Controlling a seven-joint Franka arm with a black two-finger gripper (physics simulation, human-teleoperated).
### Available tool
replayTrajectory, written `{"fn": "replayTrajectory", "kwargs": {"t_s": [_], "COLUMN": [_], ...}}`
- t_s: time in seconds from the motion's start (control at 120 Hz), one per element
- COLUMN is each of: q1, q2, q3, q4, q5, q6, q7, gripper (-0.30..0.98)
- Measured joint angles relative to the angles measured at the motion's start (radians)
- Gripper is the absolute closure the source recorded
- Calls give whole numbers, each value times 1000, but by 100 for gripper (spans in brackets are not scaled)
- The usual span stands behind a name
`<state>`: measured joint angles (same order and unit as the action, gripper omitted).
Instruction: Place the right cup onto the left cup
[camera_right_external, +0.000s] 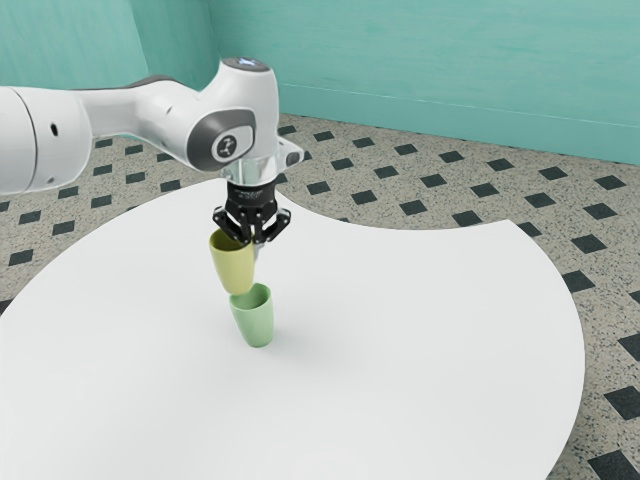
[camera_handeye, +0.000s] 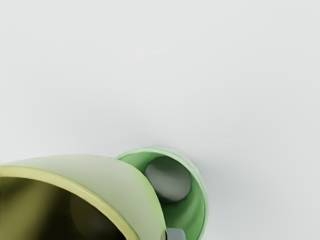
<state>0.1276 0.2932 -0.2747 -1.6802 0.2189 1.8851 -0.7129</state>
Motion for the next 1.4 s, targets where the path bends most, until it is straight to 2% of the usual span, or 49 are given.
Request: {"fn": "replayTrajectory", "kwargs": {"t_s": [0.867,1.042,1.125,1.25,1.4], "q1": [-1,0,0,-1,-4], "q2": [67,73,72,62,10], "q3": [-19,-19,-19,-19,-25], "q4": [-1,-1,-1,0,0], "q5": [0,-2,-2,-2,-2], "q6": [40,44,43,40,33], "q7": [12,16,17,20,23], "gripper": [78,42,28,16,8]}}
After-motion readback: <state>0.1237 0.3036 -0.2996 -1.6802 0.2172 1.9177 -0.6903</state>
